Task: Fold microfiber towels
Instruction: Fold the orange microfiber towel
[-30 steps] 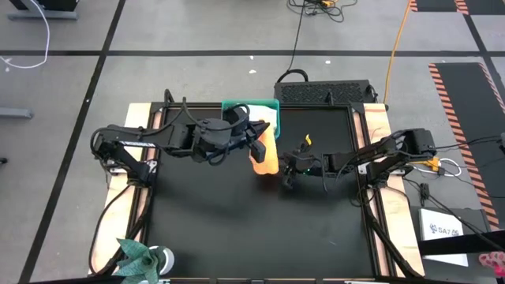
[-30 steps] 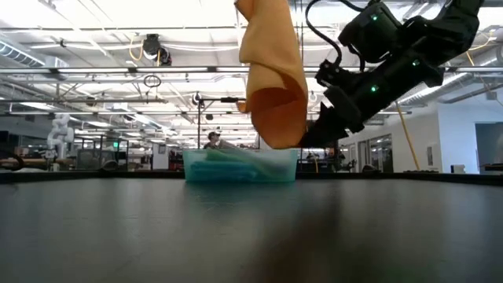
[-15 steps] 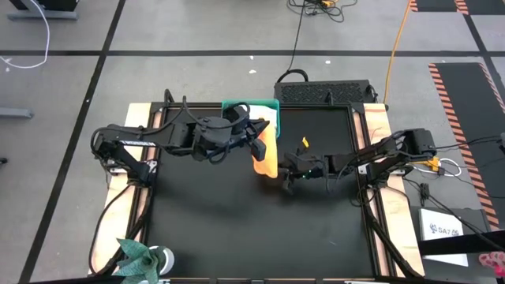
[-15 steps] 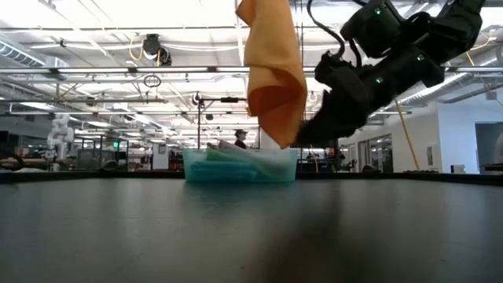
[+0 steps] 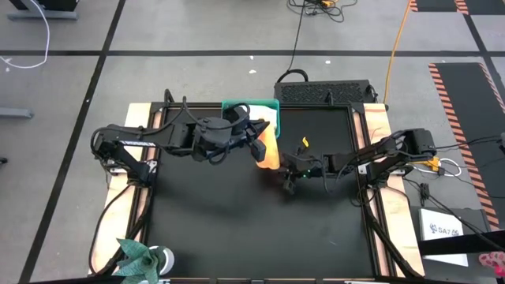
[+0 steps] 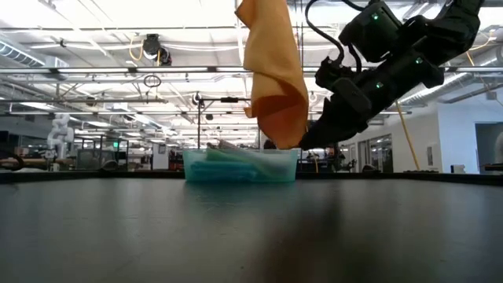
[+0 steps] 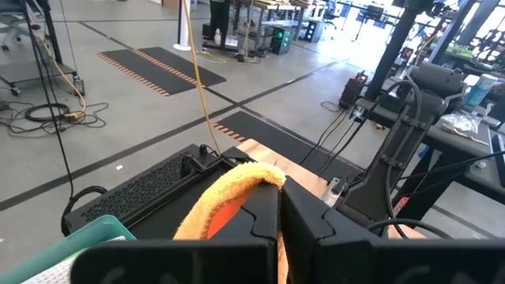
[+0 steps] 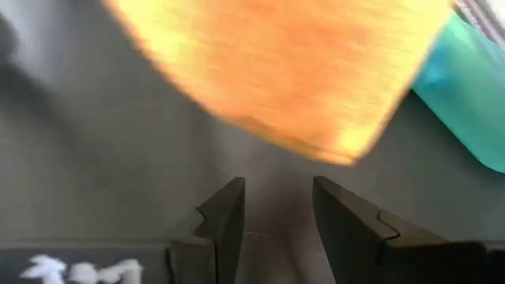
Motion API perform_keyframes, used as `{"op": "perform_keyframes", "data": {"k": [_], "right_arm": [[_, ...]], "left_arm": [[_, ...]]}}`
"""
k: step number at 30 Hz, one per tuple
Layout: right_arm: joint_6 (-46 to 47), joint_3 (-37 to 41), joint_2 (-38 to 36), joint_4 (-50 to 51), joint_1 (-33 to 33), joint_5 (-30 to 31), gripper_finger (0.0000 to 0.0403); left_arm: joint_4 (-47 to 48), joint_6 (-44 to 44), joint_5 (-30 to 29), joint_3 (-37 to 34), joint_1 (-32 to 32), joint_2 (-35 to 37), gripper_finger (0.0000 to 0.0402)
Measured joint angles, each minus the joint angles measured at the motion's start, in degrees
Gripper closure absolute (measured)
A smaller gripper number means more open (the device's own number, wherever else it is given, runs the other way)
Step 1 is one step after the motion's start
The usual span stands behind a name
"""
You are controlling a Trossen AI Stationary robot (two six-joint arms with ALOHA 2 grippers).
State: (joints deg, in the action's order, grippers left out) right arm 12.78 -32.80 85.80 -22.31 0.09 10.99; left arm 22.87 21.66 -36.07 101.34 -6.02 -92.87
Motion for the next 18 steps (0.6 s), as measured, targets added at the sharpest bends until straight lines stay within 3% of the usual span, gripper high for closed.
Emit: {"op": "perform_keyframes", "data": {"k": [18], "right_arm": [[2.38, -0.04, -0.02, -6.7, -0.36, -0.71, 0.0261]], "left_arm": [[0.01, -0.01, 0.02, 0.0, 0.0, 0.02, 0.0396]]}}
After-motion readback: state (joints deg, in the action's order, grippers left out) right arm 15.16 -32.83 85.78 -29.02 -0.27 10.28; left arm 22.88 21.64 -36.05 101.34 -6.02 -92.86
